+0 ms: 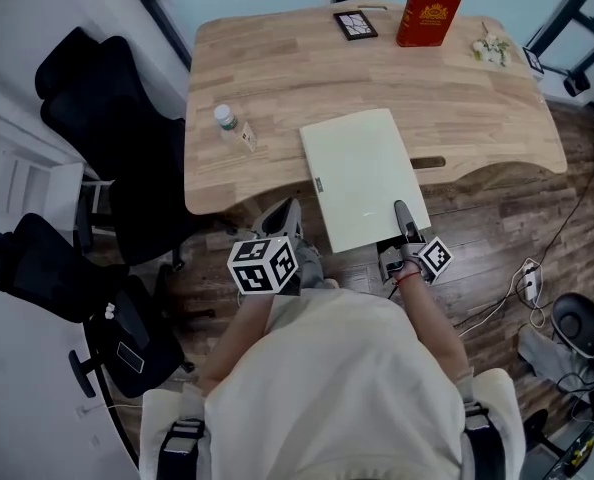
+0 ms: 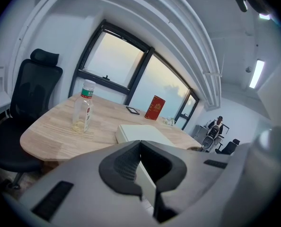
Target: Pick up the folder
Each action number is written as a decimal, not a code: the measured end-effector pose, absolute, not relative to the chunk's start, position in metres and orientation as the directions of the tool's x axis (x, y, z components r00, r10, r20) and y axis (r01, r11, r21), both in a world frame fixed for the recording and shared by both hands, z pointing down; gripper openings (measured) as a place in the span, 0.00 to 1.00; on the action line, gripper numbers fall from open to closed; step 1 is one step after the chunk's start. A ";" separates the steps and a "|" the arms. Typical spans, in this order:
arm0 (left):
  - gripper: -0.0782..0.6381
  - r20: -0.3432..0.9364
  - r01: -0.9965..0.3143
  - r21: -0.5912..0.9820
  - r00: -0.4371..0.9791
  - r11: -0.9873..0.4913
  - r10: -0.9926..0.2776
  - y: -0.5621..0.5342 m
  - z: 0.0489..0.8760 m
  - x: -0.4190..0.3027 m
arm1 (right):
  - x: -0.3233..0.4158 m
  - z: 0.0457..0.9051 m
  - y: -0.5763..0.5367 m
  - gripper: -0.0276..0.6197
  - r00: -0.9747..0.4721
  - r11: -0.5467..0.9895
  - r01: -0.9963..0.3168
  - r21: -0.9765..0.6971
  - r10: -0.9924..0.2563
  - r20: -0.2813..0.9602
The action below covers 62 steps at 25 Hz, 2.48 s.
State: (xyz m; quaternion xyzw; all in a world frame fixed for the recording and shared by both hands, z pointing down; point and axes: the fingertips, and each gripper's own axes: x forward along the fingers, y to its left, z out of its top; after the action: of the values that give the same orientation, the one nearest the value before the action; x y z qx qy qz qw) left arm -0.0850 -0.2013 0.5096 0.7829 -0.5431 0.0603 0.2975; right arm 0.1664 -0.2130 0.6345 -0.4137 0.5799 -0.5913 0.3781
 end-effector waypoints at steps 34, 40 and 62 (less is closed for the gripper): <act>0.14 0.395 -0.877 0.408 0.419 -0.253 -0.817 -0.141 0.511 -0.072 | 0.191 0.544 -0.132 0.48 -0.312 0.049 0.014 -0.999 -0.949 -0.051; 0.14 0.390 -0.874 0.412 0.426 -0.260 -0.816 -0.140 0.510 -0.069 | 0.189 0.530 -0.127 0.48 -0.309 0.064 0.024 -0.998 -0.949 -0.068; 0.14 0.383 -0.872 0.429 0.412 -0.235 -0.827 -0.134 0.510 -0.081 | 0.179 0.514 -0.119 0.48 -0.300 0.081 0.037 -0.996 -0.950 -0.089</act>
State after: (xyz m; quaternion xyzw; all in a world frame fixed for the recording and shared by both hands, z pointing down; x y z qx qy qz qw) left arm -0.0807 -0.1337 0.5095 0.7850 -0.5411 0.0374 0.2992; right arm 0.1790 -0.1194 0.5142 -0.3898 0.5855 -0.5544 0.4447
